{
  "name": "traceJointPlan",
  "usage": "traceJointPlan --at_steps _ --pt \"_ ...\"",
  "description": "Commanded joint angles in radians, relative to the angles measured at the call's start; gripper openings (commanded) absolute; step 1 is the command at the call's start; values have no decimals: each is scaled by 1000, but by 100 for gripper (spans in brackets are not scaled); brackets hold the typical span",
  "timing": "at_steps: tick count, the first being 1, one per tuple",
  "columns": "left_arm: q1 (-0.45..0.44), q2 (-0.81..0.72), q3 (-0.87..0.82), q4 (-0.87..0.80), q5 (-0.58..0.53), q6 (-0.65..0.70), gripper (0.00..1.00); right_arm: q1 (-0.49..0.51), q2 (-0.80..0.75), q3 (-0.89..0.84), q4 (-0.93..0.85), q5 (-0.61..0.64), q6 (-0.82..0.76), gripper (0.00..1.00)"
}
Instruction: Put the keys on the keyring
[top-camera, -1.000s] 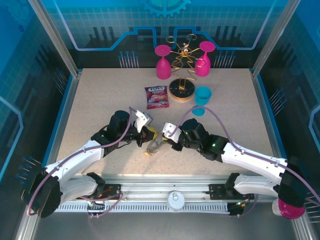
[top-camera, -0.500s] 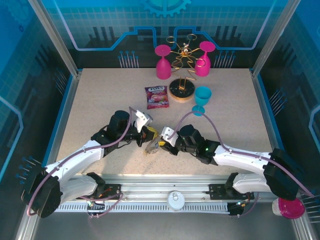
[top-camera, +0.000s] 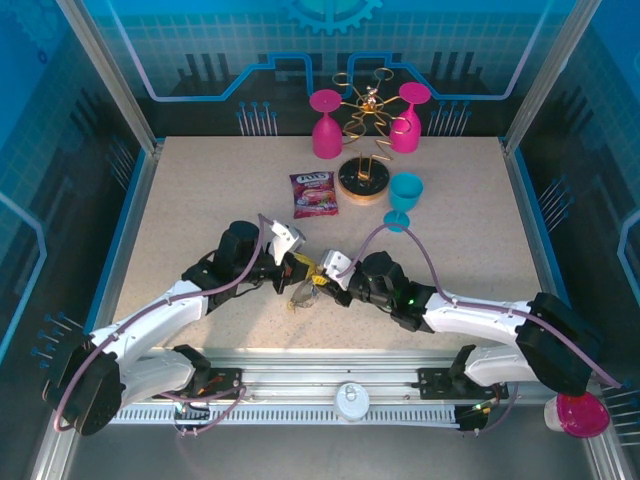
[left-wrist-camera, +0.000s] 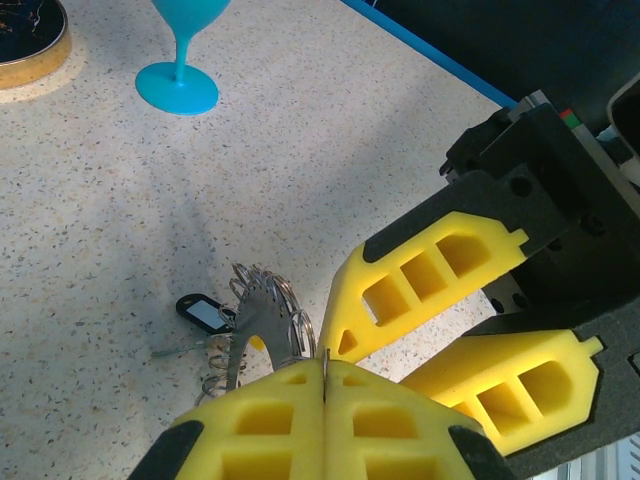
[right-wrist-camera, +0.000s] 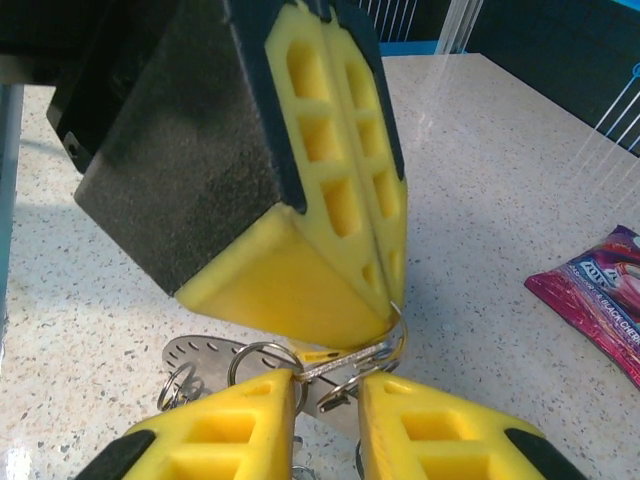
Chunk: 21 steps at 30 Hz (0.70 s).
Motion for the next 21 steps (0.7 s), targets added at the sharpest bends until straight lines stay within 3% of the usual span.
traceJointPlan --at_steps 1,10,15,21 --pt "5 -17 3 3 45 11 0 -4 7 -8 63 32 13 23" --pt "5 -17 10 -4 48 17 0 -3 10 -10 51 61 6 20" --pt "4 -17 10 -4 49 21 0 1 0 -47 67 8 -47 29" --pt "5 -17 11 -7 52 24 0 2 1 -71 108 12 -67 29"
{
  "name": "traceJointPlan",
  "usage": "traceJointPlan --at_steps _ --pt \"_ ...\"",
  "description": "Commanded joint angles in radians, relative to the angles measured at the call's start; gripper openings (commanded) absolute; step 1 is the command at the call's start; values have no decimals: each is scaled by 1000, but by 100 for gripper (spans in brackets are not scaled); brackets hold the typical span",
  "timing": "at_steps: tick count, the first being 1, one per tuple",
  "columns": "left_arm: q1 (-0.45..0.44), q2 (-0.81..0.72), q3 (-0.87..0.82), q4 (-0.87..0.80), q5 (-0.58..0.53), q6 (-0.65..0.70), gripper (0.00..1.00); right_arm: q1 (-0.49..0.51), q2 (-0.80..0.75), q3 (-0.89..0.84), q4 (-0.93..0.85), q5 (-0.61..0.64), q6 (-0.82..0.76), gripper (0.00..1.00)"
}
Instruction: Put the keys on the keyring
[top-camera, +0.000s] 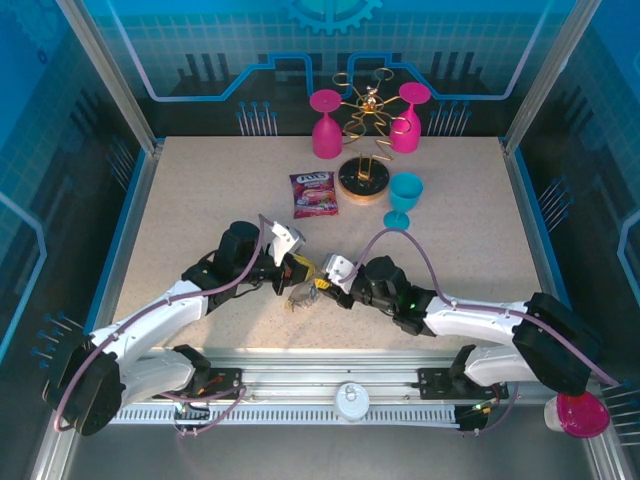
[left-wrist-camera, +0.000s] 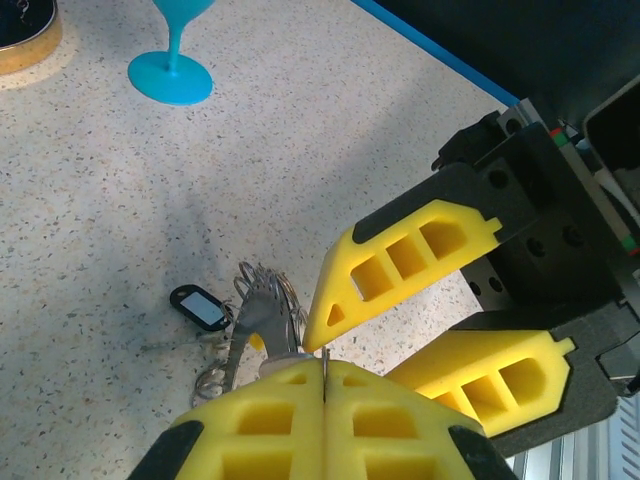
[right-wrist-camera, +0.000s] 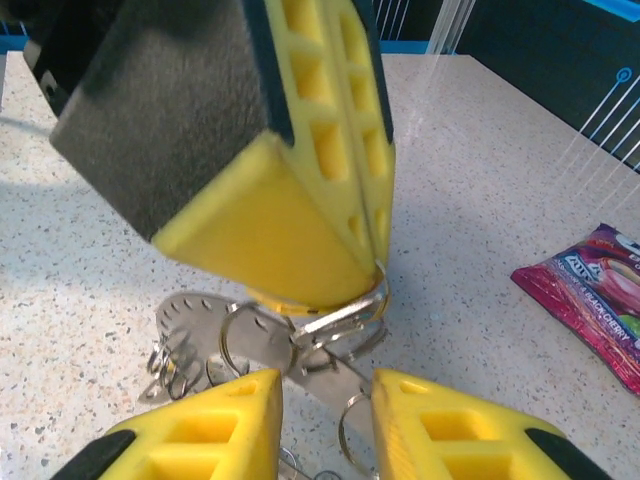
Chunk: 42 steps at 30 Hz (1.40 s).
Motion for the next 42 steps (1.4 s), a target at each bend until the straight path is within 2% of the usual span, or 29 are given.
traceJointPlan --at_steps 1,32,42 --pt "5 -18 11 7 40 21 0 2 0 -12 50 -6 -22 29" --pt "4 -22 16 -5 54 26 0 4 27 18 96 -15 -8 31" --pt "5 -22 19 -12 55 33 0 4 14 9 86 35 -12 24"
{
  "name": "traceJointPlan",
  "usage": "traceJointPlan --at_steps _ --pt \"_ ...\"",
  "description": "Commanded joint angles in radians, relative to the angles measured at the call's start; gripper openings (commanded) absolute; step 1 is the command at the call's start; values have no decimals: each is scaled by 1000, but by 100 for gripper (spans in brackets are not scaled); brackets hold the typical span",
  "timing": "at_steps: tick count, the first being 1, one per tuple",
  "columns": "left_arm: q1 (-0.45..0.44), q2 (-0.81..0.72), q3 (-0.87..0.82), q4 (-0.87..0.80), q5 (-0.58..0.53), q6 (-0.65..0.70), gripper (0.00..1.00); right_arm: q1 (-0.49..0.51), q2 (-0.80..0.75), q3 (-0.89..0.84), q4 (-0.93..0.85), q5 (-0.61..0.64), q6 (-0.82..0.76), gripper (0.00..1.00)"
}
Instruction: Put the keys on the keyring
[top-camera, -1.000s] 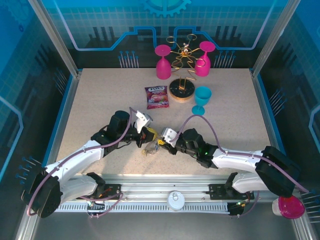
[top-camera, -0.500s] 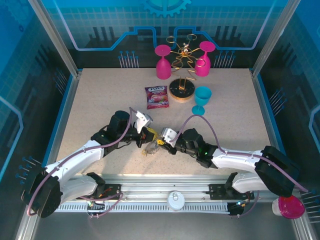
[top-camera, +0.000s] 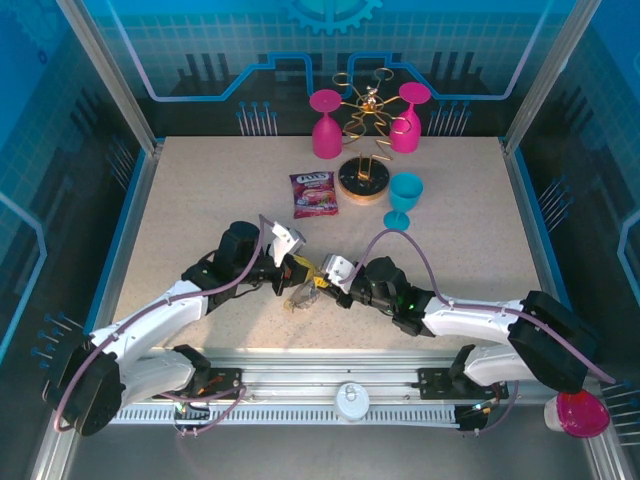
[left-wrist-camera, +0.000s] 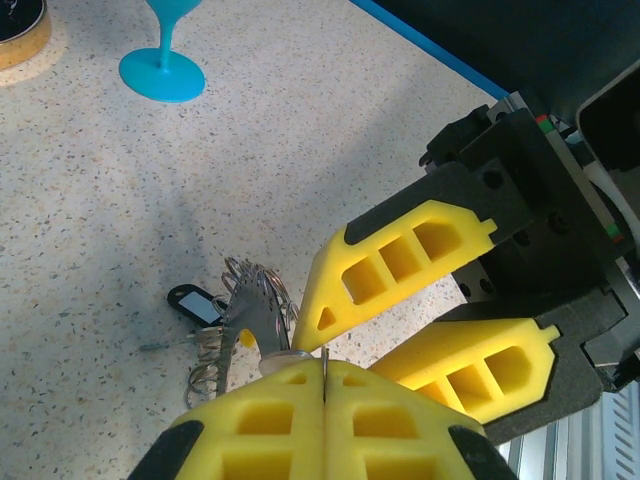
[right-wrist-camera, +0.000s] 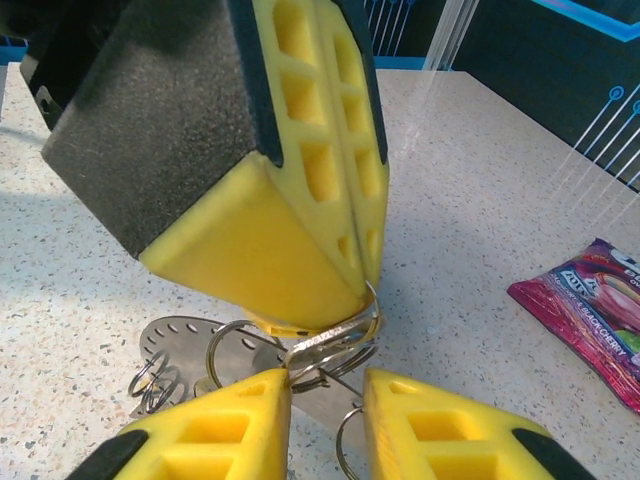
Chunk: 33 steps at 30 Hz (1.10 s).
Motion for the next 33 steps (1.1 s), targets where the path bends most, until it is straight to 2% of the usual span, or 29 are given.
traceJointPlan --at_steps 1,24,33 --pt "4 -21 19 -6 41 26 0 3 -7 15 27 37 -6 23" --pt "4 -17 23 -10 52 26 0 5 -15 23 39 58 16 18" --pt "4 -21 22 -15 57 27 0 6 -3 36 43 74 19 12"
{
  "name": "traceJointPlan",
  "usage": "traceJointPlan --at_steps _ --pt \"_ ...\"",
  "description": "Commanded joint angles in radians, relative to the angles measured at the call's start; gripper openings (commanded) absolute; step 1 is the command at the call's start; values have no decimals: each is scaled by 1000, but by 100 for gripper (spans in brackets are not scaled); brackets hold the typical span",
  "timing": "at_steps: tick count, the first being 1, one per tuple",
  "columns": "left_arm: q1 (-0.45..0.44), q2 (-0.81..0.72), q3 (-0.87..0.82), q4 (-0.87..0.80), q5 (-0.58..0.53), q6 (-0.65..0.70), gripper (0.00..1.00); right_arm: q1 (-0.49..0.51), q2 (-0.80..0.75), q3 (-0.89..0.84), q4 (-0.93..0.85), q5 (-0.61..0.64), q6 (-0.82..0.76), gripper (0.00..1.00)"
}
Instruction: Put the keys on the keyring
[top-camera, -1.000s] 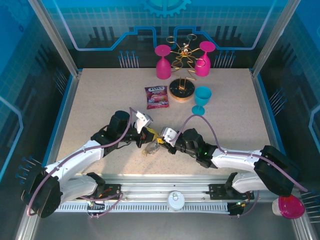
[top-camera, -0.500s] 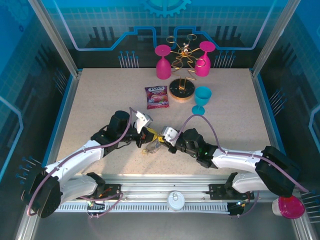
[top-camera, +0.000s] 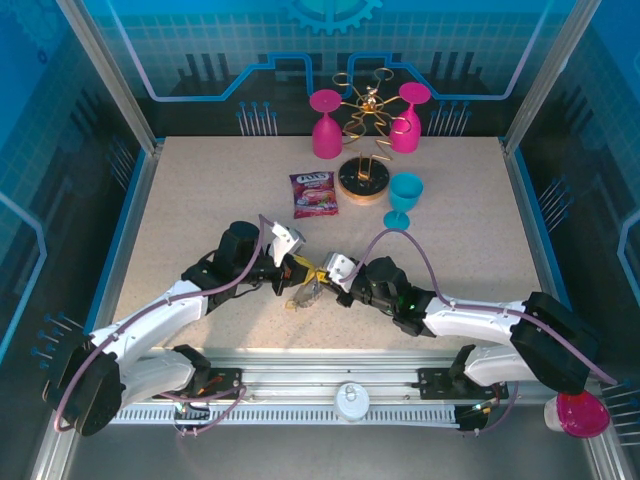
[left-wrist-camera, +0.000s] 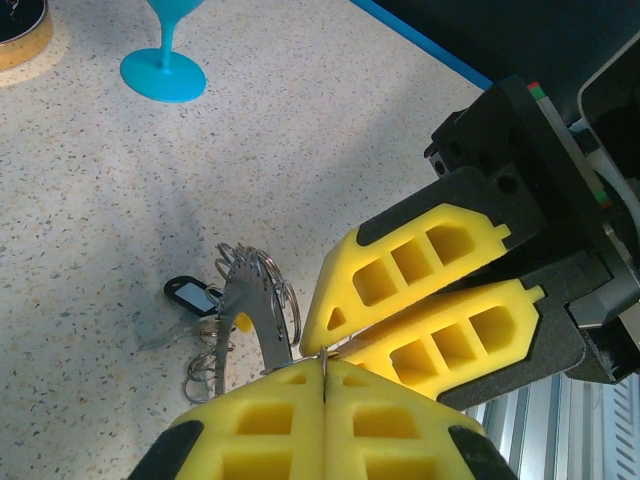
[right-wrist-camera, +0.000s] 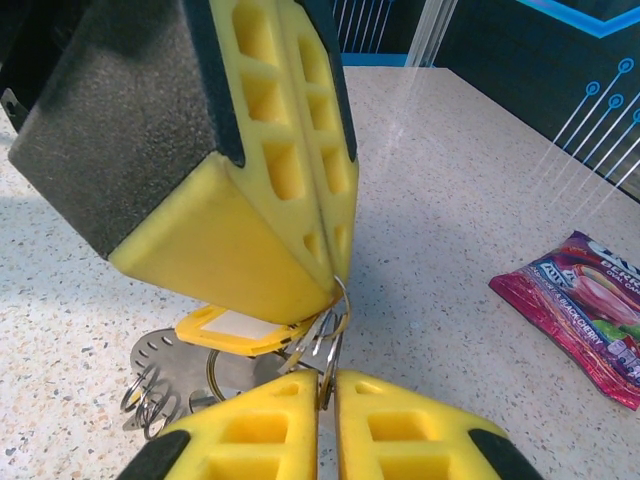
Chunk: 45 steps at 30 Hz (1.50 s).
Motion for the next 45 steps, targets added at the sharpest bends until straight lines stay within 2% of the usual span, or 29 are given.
traceJointPlan --at_steps 1,9,15,20,36,42,45 --pt "4 -21 21 -13 57 26 0 5 9 38 51 34 12 13" --pt "4 -22 20 -13 63 23 0 6 34 52 69 26 17 15" --pt "4 -28 19 -20 55 25 0 6 26 48 59 50 12 0" --pt "4 -30 10 -8 13 2 0 5 -5 18 70 62 -1 0" --pt "5 -2 11 -24 -70 -43 0 -13 -40 -8 61 -35 -3 0" --pt "7 1 16 -38 -77 -40 8 -16 -45 -6 53 -46 -5 0" --pt "6 1 15 -34 -69 -41 4 -18 -45 -7 47 -50 -4 0"
